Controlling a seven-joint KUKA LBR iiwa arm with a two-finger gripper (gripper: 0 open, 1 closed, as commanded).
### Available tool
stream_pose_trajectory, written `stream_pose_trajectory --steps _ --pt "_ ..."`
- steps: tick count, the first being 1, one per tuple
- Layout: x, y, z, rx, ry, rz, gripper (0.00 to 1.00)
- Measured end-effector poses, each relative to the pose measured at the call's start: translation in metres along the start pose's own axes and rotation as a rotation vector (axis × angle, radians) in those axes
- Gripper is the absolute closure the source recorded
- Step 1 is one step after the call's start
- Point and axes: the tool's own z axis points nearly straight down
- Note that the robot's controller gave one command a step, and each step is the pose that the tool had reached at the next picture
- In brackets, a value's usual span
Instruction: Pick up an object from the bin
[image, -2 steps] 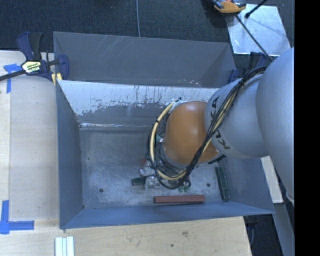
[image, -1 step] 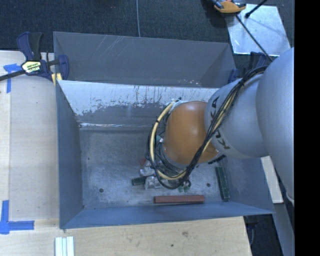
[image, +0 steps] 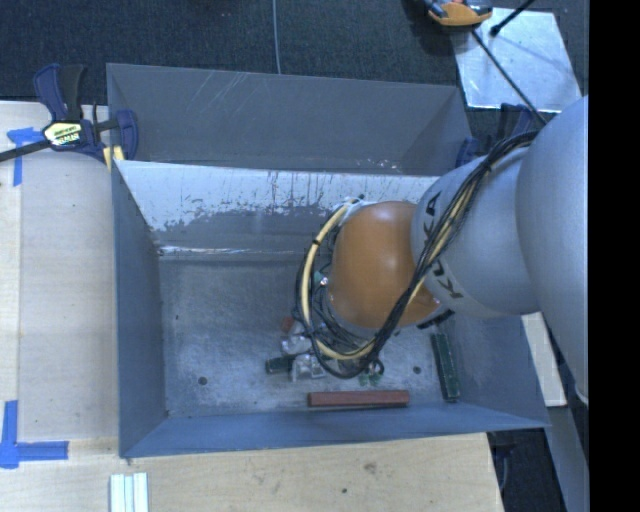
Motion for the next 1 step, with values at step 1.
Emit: stream_pose_trajectory --steps 1 --pt "0.0019 -0.0003 -0.0186 0.001 0.01 0.0 1.0"
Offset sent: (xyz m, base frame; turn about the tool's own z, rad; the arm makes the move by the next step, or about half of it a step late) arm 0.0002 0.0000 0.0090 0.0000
